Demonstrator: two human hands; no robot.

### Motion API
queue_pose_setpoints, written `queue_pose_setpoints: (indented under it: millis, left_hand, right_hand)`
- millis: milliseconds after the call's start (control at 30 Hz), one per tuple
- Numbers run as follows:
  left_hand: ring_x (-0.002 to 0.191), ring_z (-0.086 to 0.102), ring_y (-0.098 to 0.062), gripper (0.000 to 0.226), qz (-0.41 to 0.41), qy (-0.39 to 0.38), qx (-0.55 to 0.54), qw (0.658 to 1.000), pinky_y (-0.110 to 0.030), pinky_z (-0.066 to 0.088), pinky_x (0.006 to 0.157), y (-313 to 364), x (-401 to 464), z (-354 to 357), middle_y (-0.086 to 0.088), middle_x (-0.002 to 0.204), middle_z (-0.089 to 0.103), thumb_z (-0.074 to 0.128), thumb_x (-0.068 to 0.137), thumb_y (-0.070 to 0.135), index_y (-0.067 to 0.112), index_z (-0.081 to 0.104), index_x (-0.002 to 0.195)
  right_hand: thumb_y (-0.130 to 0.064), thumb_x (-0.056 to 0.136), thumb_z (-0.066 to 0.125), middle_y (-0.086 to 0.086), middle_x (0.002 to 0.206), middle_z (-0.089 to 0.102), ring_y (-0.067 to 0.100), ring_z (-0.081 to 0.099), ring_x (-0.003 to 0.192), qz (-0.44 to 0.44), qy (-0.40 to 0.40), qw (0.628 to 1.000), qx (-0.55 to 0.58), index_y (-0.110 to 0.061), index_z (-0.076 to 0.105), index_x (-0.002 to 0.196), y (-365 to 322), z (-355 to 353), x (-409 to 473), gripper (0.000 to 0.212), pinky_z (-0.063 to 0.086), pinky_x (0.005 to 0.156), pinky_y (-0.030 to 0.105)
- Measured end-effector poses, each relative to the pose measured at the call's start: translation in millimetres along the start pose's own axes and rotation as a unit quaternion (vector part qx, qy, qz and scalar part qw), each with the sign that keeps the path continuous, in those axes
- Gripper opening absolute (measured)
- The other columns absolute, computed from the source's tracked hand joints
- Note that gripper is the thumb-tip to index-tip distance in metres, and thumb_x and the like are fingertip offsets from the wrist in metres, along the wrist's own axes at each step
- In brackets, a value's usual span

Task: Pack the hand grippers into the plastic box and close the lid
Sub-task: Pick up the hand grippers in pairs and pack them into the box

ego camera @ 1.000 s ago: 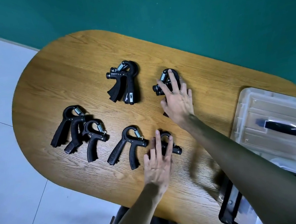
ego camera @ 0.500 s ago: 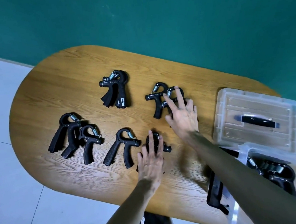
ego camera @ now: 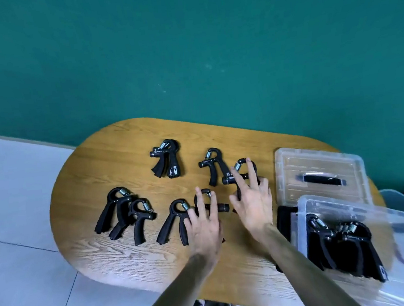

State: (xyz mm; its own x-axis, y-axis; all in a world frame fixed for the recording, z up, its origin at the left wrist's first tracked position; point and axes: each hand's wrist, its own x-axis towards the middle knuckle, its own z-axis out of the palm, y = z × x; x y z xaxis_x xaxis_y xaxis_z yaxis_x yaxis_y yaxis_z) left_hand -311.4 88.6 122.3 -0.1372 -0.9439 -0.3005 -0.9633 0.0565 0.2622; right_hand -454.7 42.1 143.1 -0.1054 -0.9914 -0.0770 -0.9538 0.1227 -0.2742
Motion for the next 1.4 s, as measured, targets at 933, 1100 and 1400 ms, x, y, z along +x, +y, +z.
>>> queue_pose_setpoints:
  millis: [933, 1100, 1400]
  left_hand:
    - [0.100, 0.044, -0.031, 0.080, 0.120, 0.036, 0.029, 0.992, -0.044, 0.043, 0.084, 174, -76, 7, -0.022, 0.167, -0.013, 0.054, 0.100, 0.027, 0.019, 0.005, 0.163]
    - [0.106, 0.045, -0.032, 0.081, 0.116, 0.034, 0.020, 0.993, -0.045, 0.044, 0.088, 222, -80, 25, -0.021, 0.167, -0.013, 0.057, 0.098, 0.026, 0.020, 0.008, 0.163]
    - [0.095, 0.051, -0.032, 0.078, 0.093, 0.009, -0.007, 0.996, -0.044, 0.046, 0.076, 283, -66, 64, -0.022, 0.167, 0.011, 0.069, 0.090, 0.023, 0.018, 0.032, 0.158]
  right_hand:
    - [-0.019, 0.074, 0.076, 0.006, 0.163, 0.029, 0.038, 0.051, 0.094, 0.189, 0.106, 0.976, 0.036, -0.030, 0.052, 0.143, 144, -72, -171, 0.074, 0.054, 0.077, 0.049]
    - [-0.022, 0.076, 0.080, 0.004, 0.165, 0.026, 0.037, 0.050, 0.096, 0.190, 0.101, 0.975, 0.054, -0.029, 0.050, 0.144, 193, -80, -183, 0.074, 0.054, 0.079, 0.051]
    - [-0.016, 0.078, 0.077, 0.001, 0.165, 0.023, 0.034, 0.046, 0.093, 0.187, 0.075, 0.975, 0.090, -0.033, 0.047, 0.146, 275, -66, -181, 0.076, 0.050, 0.085, 0.048]
